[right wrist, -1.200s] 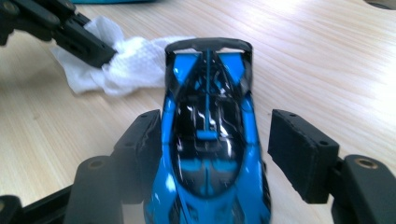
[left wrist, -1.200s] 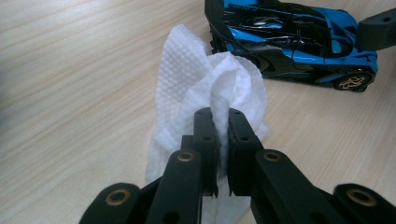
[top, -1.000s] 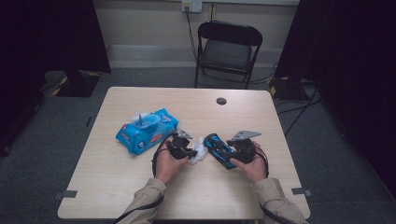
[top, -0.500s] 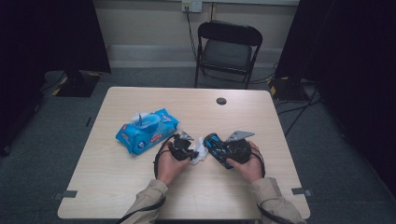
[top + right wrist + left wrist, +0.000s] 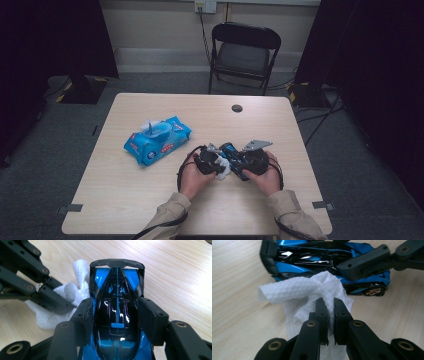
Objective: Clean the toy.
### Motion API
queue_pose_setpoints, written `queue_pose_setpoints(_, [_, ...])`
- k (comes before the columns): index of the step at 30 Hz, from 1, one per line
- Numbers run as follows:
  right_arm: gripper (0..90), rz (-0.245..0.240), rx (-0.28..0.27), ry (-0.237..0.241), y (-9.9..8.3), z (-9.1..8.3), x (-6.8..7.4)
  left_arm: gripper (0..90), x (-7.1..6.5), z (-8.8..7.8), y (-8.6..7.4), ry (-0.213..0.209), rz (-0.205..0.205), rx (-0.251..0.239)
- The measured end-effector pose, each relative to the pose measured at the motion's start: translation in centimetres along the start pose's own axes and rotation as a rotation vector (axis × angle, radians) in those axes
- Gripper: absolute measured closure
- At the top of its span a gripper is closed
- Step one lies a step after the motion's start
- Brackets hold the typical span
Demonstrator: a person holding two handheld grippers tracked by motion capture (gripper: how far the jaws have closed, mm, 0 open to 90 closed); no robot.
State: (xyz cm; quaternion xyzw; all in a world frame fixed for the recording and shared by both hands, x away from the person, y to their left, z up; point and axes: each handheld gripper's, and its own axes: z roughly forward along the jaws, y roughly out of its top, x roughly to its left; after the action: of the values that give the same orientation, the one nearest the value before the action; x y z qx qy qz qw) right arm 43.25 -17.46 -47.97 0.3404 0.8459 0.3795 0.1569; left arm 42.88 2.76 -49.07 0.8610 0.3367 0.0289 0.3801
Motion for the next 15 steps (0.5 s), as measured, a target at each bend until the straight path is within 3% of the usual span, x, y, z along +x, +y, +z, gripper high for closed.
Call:
queue_pose_setpoints(6, [50.9, 0.021, -0.009, 0.003, 0.0, 0.0, -0.2, 84.4, -1.4, 0.4, 0.0, -0.028, 0.027, 0.001])
queue_pose_setpoints(15, [51.2, 0.014, 0.001, -0.006, 0.2, 0.1, -0.2, 84.4, -3.5, 0.9, 0.1, -0.031, 0.077, 0.018])
